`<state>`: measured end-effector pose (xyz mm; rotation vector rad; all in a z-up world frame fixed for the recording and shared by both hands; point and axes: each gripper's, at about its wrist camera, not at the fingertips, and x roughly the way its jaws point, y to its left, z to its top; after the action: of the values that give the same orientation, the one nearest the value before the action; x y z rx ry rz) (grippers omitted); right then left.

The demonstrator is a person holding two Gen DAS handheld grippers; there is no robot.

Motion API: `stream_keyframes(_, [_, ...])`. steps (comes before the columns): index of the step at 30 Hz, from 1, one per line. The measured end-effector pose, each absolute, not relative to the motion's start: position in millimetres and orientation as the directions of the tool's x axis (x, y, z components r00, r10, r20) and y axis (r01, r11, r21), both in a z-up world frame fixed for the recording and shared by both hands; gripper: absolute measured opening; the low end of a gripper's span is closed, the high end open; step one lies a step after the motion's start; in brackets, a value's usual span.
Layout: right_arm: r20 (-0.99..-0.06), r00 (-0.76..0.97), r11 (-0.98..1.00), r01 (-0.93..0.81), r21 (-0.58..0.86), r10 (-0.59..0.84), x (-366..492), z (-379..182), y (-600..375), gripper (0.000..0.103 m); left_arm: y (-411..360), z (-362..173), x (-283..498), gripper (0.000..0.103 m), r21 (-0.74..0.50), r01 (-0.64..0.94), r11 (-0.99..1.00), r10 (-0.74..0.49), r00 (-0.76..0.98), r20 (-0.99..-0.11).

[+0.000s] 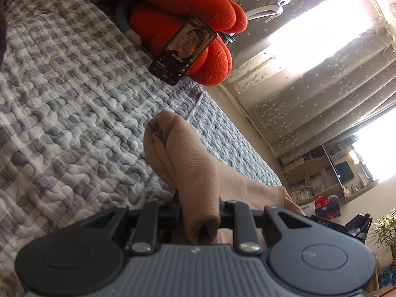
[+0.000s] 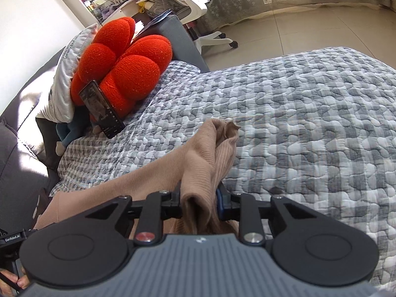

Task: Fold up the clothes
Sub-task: 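Lift the folded brown top with both tools and carry it to the sofa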

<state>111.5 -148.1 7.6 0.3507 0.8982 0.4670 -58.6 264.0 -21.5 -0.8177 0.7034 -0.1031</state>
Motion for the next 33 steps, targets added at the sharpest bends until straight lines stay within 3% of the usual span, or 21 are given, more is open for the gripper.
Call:
stream_keyframes(11, [-0.645,0.449,0.785,-0.389,0.482,0.619,128,17,-57,0.027,320,-15,-119,0.022,-0.695,-0.282,0.661,-0.194,0.831,-0.522])
stream_keyframes(33, [-0.561,0.163,0.481,-0.731,0.483,0.811,98,41,193,0.026,430,17,-284,0.022,-0.685,-0.514,0.517,0.252,0.856,-0.452])
